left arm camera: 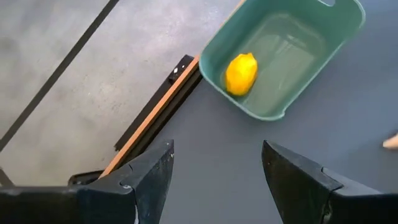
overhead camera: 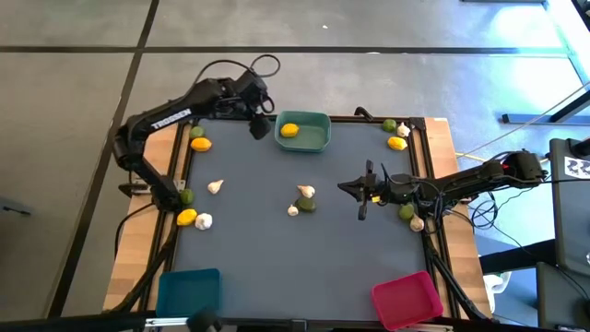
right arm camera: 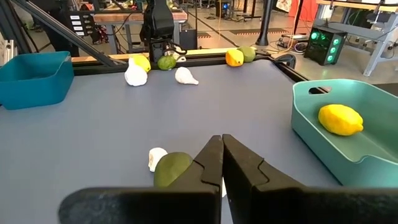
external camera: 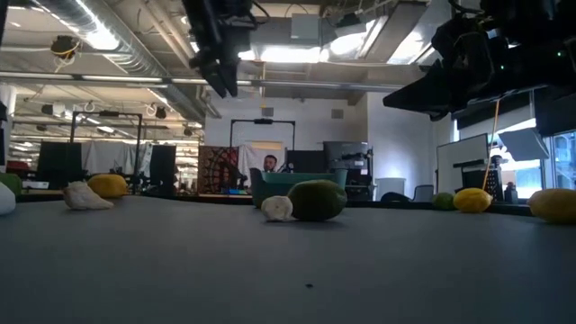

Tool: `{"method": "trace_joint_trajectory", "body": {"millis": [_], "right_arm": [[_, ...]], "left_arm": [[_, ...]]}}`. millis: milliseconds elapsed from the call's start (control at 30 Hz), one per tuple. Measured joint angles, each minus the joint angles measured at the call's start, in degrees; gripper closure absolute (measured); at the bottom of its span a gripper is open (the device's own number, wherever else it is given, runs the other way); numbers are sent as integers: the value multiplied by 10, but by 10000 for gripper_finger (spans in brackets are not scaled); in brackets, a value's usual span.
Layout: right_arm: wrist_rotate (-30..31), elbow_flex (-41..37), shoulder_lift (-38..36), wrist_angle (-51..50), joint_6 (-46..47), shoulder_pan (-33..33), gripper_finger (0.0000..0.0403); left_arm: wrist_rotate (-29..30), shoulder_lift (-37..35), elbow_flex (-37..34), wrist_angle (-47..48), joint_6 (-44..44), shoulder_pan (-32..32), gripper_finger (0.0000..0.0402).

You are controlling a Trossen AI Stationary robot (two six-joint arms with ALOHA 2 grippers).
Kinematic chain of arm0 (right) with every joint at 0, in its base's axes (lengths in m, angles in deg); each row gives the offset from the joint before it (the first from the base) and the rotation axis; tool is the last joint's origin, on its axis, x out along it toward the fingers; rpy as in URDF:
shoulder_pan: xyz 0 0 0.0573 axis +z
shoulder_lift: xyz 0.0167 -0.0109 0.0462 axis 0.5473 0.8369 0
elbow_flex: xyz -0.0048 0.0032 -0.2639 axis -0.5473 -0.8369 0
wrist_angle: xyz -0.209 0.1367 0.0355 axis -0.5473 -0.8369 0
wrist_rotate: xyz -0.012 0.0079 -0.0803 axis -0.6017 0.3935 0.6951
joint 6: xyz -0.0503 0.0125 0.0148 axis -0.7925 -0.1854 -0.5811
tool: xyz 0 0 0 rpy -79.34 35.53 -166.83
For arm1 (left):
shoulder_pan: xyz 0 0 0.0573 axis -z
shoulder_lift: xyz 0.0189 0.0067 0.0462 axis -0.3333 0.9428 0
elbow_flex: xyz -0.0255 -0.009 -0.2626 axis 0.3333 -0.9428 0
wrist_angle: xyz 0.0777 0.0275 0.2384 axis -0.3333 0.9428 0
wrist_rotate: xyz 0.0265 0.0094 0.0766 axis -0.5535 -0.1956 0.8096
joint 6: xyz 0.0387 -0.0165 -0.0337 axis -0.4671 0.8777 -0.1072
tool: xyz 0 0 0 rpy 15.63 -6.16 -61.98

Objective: Sort produce into baskets
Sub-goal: Put the green lemon into the green bin

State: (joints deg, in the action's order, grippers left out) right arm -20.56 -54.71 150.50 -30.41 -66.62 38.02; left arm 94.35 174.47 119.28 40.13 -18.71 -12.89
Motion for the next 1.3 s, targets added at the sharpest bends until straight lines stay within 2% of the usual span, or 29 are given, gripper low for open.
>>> {"method": "trace_joint_trajectory", "body": {"millis": [400,533,633,800,1000,1067,1300], "right_arm": [[4,0,0,0,0,0,393],[4,0,0,0,0,0,393],[4,0,0,0,0,0,393],[4,0,0,0,0,0,393],[4,0,0,0,0,0,393],[4,0,0,0,0,0,393],[4,0,0,0,0,0,393]], "left_arm": [[-2,-15,0,69,-12,0,162],[-1,-15,0,81,9,0,160],[0,-14,0,105,30,0,143],[13,-14,0,135,34,0,90],[81,-14,0,146,50,0,32],[100,-14,0,146,62,0,22],[103,-14,0,148,52,3,15]]}}
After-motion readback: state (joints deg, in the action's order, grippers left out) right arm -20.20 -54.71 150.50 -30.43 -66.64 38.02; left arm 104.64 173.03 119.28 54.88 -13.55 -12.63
